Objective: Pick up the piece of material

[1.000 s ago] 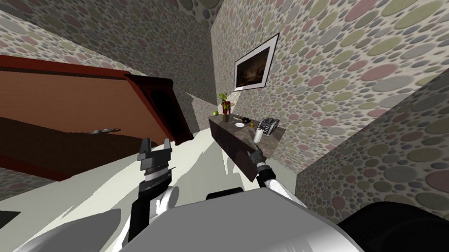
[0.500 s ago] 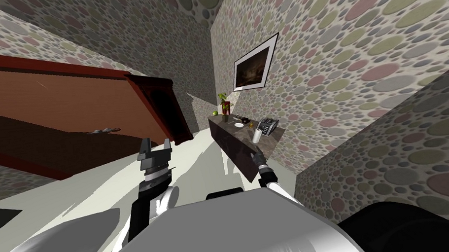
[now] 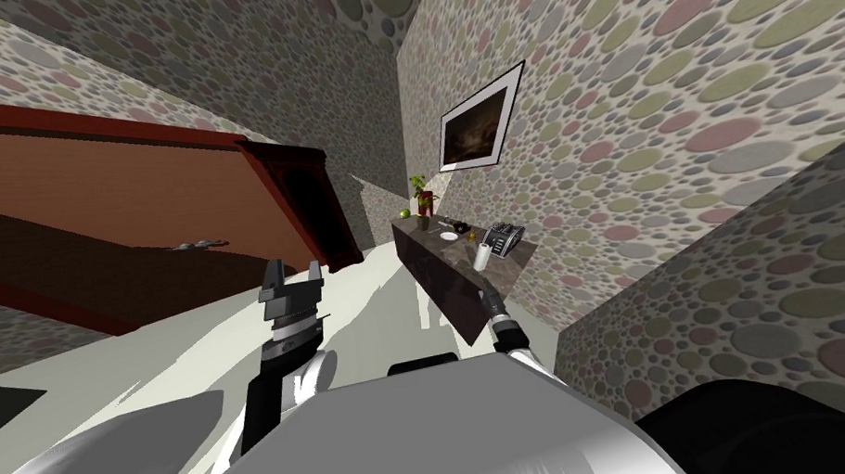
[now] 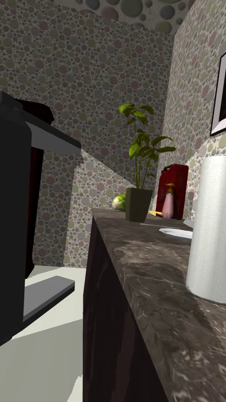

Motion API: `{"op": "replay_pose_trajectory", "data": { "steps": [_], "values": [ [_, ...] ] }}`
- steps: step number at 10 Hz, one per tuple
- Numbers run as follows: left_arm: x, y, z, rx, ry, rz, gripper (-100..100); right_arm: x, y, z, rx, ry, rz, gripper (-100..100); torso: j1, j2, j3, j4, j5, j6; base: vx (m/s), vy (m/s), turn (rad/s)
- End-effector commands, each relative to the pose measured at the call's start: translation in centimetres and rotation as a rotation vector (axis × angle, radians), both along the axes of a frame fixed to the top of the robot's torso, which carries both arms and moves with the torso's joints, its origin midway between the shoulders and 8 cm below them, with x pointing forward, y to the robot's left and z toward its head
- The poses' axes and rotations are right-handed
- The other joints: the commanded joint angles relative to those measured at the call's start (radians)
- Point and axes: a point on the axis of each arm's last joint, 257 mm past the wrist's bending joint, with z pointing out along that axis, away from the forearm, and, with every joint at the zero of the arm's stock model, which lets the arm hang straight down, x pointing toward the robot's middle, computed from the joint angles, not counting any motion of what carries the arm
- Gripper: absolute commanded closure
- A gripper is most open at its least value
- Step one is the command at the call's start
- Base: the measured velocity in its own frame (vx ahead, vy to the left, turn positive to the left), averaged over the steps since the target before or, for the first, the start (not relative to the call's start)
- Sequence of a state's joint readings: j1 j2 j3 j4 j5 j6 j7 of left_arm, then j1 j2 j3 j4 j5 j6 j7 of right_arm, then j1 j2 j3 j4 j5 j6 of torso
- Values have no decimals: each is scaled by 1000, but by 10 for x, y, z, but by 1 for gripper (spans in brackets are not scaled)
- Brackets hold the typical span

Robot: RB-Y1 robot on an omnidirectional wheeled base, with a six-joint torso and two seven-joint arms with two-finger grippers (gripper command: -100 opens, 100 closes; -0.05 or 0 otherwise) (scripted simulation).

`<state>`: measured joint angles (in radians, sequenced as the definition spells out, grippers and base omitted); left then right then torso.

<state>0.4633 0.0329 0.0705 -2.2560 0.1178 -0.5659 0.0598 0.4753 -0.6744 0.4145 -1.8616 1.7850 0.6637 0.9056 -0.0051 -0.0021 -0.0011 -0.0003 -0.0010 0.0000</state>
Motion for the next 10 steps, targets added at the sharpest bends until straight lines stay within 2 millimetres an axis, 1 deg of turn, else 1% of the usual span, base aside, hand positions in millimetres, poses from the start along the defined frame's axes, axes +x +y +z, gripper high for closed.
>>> {"op": "replay_pose_trajectory", "data": {
  "steps": [1,2,3,4,5,6,7,8,9,10],
  "values": [
    [0,0,0,0,0,0,0,-1,-2,1,-45,-7,3,-100,0,0,0,0,0,0,7,-38,-7],
    [0,0,0,0,0,0,0,-5,-10,-4,-175,1,16,-100,2,1,0,0,0,0,8,-59,41],
    [0,0,0,0,0,0,0,-6,-10,-3,-205,-8,21,-100,1,1,0,0,0,0,15,-64,25],
    [0,0,0,0,0,0,0,-9,-17,-7,-319,0,39,-100,1,0,0,0,0,0,33,-93,36],
    [0,0,0,0,0,0,0,-11,-19,-5,-358,-13,43,-100,-1,0,0,0,0,0,36,-77,31],
    [0,0,0,0,0,0,0,-14,-25,-8,-469,-12,63,-100,-1,-1,0,0,0,0,39,-72,48],
    [0,0,0,0,0,0,0,-15,-26,-7,-505,-22,71,-100,0,-1,-1,0,0,0,32,-66,31],
    [0,0,0,0,0,0,0,-19,-31,-8,-608,-27,93,-100,0,-1,-1,0,0,0,36,-83,53],
    [0,0,0,0,0,0,0,-20,-33,-7,-644,-35,101,-100,-1,-1,-1,0,0,0,39,-72,33],
    [0,0,0,0,0,0,0,-23,-39,-6,-749,-47,126,-100,0,-1,-1,0,0,0,46,-71,62]
  ]
}}
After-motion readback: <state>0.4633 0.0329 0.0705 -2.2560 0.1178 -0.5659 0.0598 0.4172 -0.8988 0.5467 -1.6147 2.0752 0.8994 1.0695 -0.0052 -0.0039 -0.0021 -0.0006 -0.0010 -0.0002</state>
